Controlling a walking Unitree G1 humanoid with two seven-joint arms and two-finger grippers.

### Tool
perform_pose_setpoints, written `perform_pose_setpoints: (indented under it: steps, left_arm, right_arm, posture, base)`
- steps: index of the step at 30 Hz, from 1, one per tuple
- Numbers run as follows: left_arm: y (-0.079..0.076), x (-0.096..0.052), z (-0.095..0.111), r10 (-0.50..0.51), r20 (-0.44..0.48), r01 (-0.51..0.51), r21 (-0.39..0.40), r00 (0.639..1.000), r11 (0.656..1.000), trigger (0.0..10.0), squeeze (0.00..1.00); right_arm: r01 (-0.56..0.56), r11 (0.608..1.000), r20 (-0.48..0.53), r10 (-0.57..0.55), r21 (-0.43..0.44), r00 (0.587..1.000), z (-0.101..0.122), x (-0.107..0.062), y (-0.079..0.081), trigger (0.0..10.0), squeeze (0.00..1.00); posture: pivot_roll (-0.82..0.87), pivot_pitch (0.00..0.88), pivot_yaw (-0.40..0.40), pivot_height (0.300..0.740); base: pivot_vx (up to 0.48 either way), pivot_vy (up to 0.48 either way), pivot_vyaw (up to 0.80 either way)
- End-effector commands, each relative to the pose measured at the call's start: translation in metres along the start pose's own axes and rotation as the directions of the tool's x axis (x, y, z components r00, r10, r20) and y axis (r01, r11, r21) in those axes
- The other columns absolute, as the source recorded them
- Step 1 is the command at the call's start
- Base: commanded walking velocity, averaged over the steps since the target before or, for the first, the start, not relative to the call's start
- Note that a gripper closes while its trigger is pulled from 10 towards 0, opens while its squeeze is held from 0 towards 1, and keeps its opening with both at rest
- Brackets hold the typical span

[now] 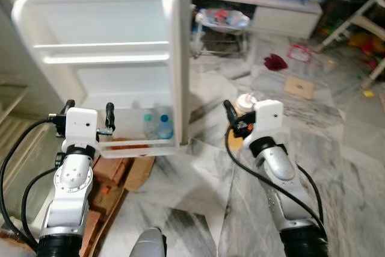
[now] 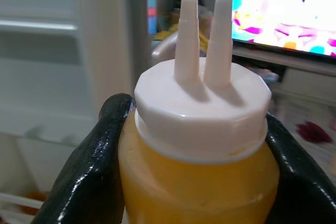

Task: Restocking fridge

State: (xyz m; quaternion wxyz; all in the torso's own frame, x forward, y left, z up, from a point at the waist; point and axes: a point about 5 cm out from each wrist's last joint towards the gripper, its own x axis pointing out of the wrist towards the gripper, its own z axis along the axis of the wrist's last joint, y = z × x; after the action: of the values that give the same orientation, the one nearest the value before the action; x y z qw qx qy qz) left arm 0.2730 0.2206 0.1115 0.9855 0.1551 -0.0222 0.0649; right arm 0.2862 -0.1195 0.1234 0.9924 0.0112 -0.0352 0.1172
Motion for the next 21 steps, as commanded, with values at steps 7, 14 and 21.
perform_pose_setpoints:
  steps: [7,14,21]
  left_arm:
    - [-0.009,0.0,0.0,-0.021,-0.009,0.021,-0.018,1.0,1.0,10.0,0.0]
    - [-0.014,-0.004,-0.006,-0.063,-0.032,0.062,-0.038,0.998,0.997,10.0,0.0]
    - [-0.02,-0.006,-0.008,-0.106,-0.046,0.103,-0.059,0.993,0.993,10.0,0.0]
  right_arm:
    - [-0.013,1.0,0.03,0.014,-0.025,0.999,0.01,0.005,-0.002,10.0,0.0]
    - [-0.014,1.0,0.024,0.014,-0.005,1.0,0.008,0.005,0.001,10.0,0.0]
    - [0.025,1.0,0.029,-0.024,-0.008,0.999,0.008,0.005,-0.005,10.0,0.0]
  posture:
    - [0.05,0.055,-0.048,0.74]
    - [0.05,0.058,-0.054,0.74]
    - [0.05,0.063,-0.055,0.74]
  base:
    - [0.0,0.0,0.8]
    - [0.0,0.183,0.46]
    - [0.0,0.48,0.0]
